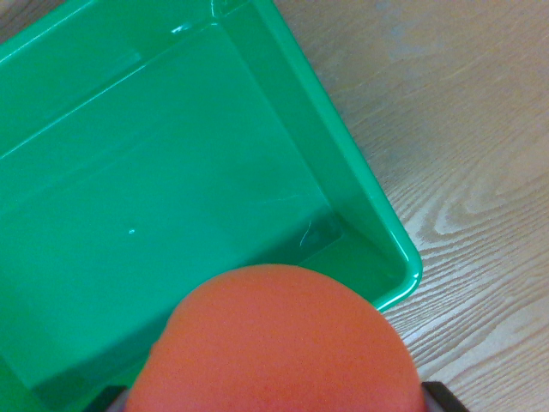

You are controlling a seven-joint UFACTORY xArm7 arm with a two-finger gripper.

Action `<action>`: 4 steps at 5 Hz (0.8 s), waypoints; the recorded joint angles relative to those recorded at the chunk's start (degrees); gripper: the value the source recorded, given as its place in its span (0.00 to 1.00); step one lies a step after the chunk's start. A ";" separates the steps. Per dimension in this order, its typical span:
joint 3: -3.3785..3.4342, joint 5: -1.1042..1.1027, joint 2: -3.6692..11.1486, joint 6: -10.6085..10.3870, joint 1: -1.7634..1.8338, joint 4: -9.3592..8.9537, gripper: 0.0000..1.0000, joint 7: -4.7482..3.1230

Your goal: Pick fruit

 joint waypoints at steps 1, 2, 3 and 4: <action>0.00 0.00 0.00 0.00 0.00 0.00 1.00 0.00; 0.00 -0.04 -0.24 0.80 0.01 0.56 1.00 0.04; 0.00 -0.04 -0.24 0.80 0.01 0.56 1.00 0.04; 0.00 -0.07 -0.39 1.29 0.02 0.91 1.00 0.06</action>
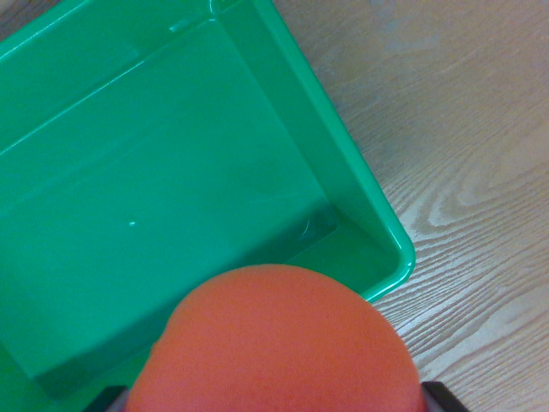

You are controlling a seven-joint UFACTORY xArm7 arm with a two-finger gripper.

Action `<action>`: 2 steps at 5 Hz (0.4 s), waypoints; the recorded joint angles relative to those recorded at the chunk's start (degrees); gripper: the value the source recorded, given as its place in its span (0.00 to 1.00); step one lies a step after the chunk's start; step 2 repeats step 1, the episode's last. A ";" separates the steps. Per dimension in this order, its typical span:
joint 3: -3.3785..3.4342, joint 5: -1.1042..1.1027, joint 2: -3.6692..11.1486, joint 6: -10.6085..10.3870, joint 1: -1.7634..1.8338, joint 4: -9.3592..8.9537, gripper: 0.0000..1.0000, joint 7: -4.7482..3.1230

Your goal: Pick fruit

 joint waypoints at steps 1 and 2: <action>0.00 -0.01 -0.06 0.22 0.00 0.15 1.00 0.01; 0.00 -0.01 -0.06 0.22 0.00 0.15 1.00 0.01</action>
